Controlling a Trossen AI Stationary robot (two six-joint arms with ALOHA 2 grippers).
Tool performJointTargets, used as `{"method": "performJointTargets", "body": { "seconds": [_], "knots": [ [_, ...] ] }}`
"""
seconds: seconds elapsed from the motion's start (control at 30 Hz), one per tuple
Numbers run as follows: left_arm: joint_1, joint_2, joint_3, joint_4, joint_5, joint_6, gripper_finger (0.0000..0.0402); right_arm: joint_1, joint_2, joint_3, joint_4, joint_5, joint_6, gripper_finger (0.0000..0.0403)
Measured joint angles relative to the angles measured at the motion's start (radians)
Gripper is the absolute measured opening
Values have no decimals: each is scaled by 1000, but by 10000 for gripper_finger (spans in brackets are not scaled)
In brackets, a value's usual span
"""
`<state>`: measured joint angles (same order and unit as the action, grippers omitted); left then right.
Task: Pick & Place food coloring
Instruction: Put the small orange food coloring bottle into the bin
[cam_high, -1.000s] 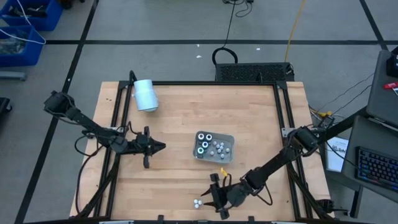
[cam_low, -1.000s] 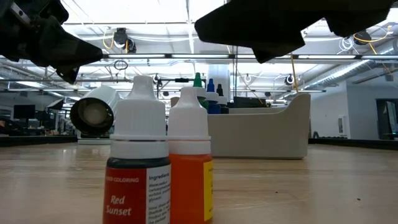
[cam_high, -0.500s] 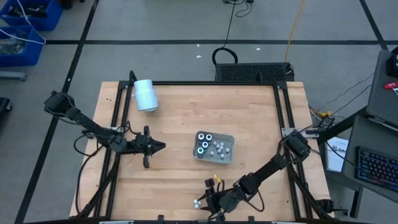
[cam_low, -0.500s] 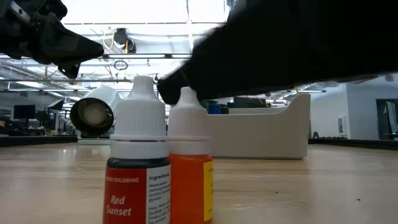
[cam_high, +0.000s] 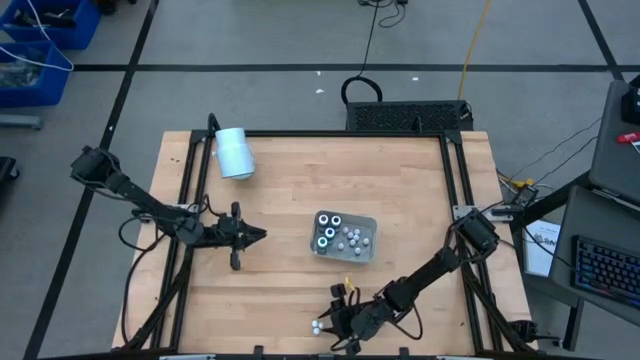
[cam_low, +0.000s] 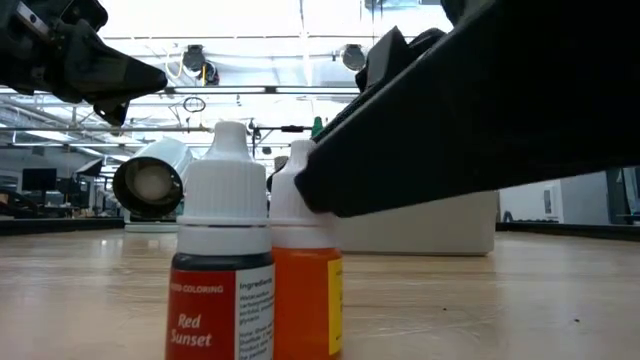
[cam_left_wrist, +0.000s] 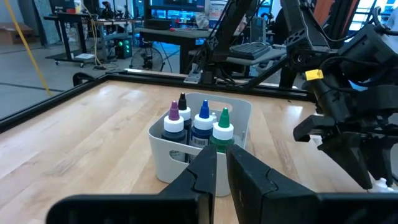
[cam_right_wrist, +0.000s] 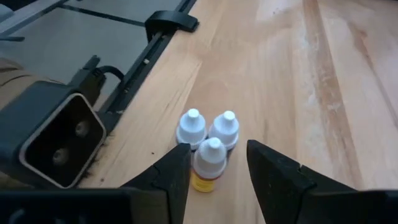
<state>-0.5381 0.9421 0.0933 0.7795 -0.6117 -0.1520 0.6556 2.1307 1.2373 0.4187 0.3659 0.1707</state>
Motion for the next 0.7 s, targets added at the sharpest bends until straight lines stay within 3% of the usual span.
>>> {"method": "performJointTargets", "body": {
  "seconds": [0.7],
  "knots": [
    [0, 0, 1, 0, 0, 0, 40, -7, 0, 0, 4, -34, -1, 125]
  ]
}}
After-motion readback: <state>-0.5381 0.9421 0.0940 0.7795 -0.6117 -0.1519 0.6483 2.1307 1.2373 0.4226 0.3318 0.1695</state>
